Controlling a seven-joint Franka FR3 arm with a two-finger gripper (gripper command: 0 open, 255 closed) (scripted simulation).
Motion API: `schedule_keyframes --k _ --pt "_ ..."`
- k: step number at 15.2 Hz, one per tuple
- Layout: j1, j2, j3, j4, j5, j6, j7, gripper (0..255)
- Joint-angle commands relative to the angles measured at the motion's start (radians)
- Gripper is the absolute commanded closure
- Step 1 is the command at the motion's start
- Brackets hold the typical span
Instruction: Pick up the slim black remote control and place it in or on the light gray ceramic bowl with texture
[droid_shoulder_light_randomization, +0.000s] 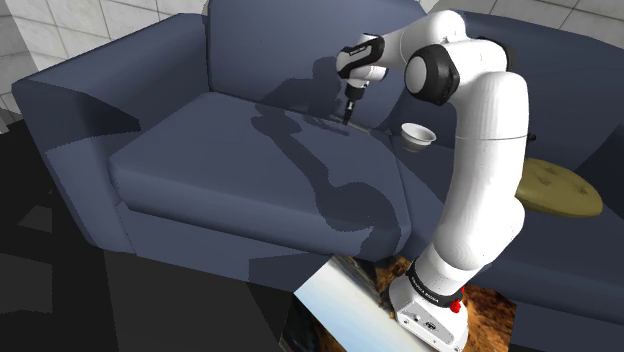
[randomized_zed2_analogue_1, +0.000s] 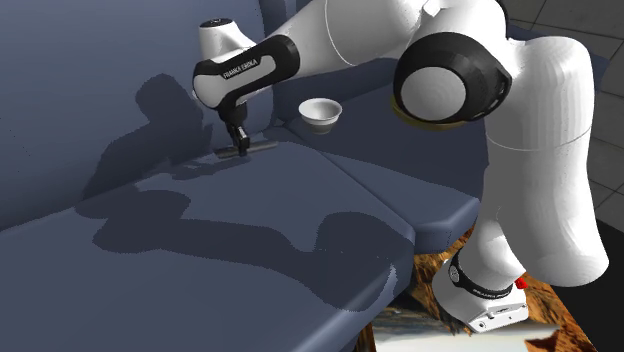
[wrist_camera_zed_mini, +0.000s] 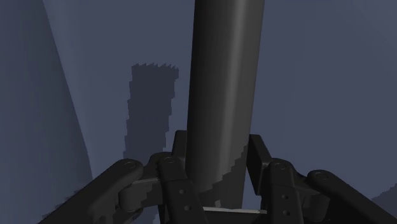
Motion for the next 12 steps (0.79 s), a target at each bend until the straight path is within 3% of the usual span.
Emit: schedule_keyframes --k 1,12 --pt "0.001 -0.012 -0.003 0.011 -0.006 -0.022 0.002 255" --pt "0.001 -0.050 -0.015 0.105 -0.026 -0.151 0.014 255"
